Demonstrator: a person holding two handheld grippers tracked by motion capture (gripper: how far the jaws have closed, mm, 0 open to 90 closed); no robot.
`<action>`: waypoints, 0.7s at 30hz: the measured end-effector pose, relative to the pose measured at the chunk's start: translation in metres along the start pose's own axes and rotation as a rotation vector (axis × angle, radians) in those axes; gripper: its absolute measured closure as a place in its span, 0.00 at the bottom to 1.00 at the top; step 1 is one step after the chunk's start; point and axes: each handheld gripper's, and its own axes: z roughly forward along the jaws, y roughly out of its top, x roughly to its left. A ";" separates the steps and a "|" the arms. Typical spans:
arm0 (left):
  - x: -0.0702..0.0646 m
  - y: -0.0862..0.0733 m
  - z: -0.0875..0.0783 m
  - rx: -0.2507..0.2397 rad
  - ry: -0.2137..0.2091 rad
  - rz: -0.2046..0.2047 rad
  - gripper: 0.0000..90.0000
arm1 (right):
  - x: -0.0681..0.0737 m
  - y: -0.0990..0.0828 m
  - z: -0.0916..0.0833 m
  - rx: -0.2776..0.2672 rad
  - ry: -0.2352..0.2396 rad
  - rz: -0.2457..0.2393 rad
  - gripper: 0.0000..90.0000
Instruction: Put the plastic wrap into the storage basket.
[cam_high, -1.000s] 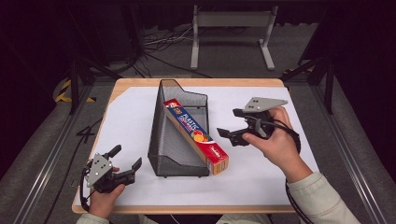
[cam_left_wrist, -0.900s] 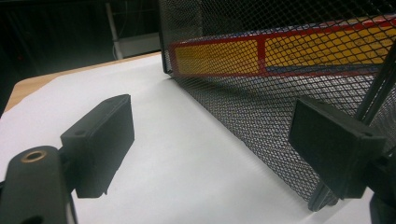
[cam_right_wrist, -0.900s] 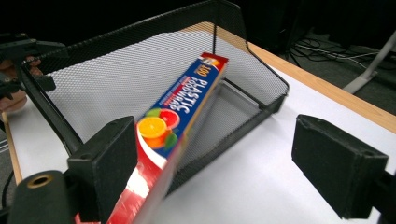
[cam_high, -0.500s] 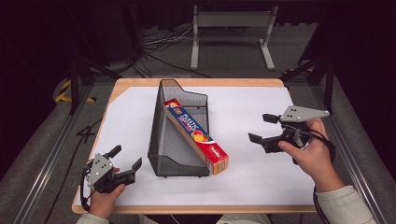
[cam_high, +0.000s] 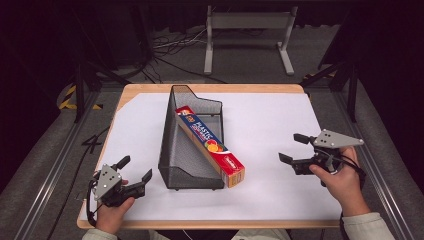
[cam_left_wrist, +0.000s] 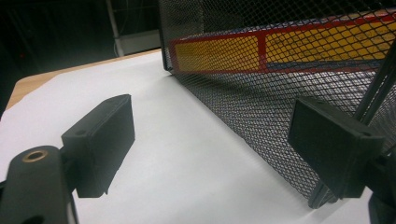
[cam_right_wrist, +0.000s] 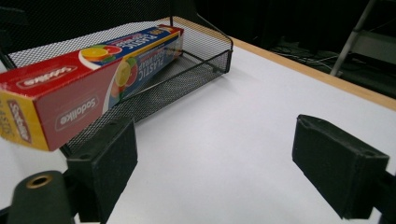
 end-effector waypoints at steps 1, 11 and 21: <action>0.000 0.000 0.000 -0.001 0.002 -0.001 0.17 | 0.000 -0.005 0.000 -0.003 0.000 0.006 0.17; 0.000 0.000 0.001 0.004 -0.004 0.003 0.17 | -0.002 -0.047 0.003 -0.003 -0.012 0.031 0.17; 0.001 -0.002 0.002 0.014 -0.026 0.005 0.17 | -0.005 -0.072 0.004 -0.003 -0.051 0.042 0.17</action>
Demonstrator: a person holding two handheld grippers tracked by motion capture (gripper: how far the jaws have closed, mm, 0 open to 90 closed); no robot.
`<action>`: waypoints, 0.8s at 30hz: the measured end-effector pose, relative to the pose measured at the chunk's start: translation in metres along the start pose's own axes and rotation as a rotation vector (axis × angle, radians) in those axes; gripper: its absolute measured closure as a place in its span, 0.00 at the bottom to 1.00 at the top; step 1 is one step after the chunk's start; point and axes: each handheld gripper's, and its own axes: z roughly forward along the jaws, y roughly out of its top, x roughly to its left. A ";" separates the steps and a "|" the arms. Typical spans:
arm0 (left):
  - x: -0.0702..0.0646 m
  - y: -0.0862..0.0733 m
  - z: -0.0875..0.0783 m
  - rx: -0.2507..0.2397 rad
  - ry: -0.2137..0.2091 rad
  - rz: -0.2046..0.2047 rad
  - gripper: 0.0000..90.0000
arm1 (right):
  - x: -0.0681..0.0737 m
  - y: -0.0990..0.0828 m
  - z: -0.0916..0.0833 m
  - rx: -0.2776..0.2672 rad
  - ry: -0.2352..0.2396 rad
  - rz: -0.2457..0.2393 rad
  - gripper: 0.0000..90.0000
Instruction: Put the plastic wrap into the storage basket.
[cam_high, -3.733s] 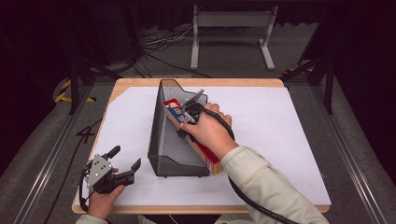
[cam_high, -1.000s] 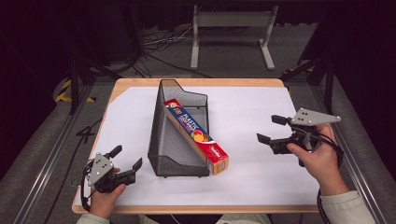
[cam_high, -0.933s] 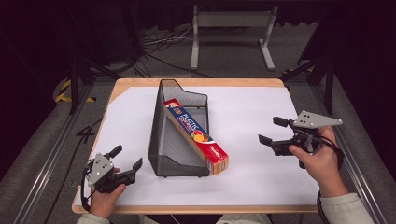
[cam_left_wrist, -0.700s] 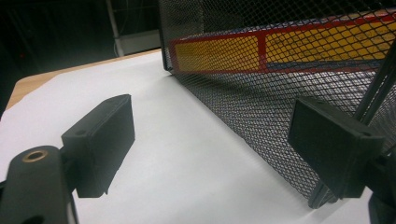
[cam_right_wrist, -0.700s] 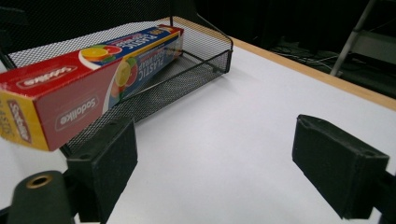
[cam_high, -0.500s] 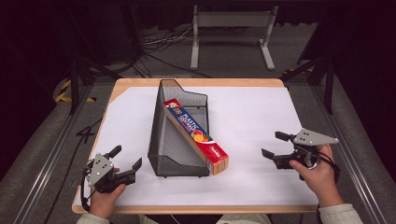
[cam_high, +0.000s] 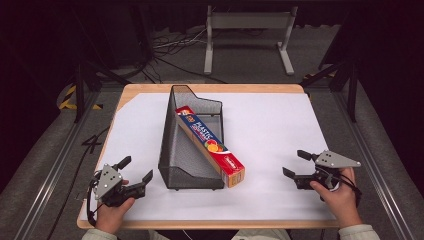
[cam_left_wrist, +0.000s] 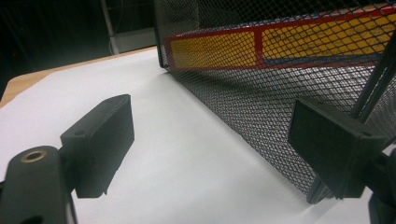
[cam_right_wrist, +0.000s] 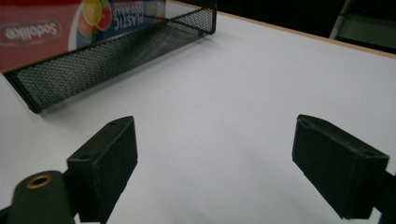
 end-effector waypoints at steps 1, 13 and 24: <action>0.000 0.000 0.000 0.001 -0.003 0.001 0.17 | -0.001 -0.002 0.000 0.003 -0.007 -0.002 0.17; 0.000 -0.001 0.002 0.006 -0.018 0.009 0.17 | -0.002 -0.018 -0.003 0.030 -0.007 0.005 0.15; 0.000 0.000 0.003 0.004 -0.025 0.012 0.17 | -0.001 -0.026 0.000 0.061 0.002 0.004 0.14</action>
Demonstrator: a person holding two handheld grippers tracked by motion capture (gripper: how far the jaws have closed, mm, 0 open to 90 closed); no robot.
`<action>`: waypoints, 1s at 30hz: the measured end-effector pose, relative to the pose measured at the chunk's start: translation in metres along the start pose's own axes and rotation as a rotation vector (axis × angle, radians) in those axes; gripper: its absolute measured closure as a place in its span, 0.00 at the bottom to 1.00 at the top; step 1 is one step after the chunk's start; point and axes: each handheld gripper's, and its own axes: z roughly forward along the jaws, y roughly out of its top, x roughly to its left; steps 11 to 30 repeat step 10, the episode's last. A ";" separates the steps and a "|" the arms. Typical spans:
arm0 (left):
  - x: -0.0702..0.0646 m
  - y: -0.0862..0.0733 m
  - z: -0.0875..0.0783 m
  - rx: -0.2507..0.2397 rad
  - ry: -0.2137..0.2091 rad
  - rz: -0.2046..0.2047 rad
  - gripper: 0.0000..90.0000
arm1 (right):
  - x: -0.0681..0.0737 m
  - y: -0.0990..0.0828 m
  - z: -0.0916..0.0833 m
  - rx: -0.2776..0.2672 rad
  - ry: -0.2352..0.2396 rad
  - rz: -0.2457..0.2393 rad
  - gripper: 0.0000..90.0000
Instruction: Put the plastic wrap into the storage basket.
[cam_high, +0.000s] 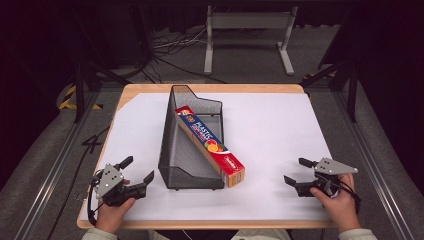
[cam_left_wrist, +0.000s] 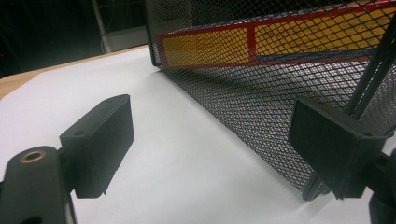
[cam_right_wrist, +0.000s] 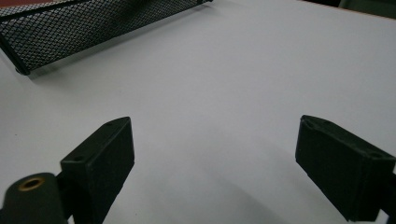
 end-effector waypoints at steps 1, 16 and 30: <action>0.000 0.000 0.000 0.000 0.000 -0.001 0.17 | 0.000 -0.001 0.000 0.004 0.000 0.004 0.14; 0.000 0.000 0.000 -0.002 -0.001 -0.004 0.17 | -0.001 0.000 0.000 -0.004 0.002 0.010 0.14; 0.000 0.000 0.000 -0.002 -0.001 -0.004 0.17 | -0.001 0.000 0.000 -0.004 0.002 0.010 0.14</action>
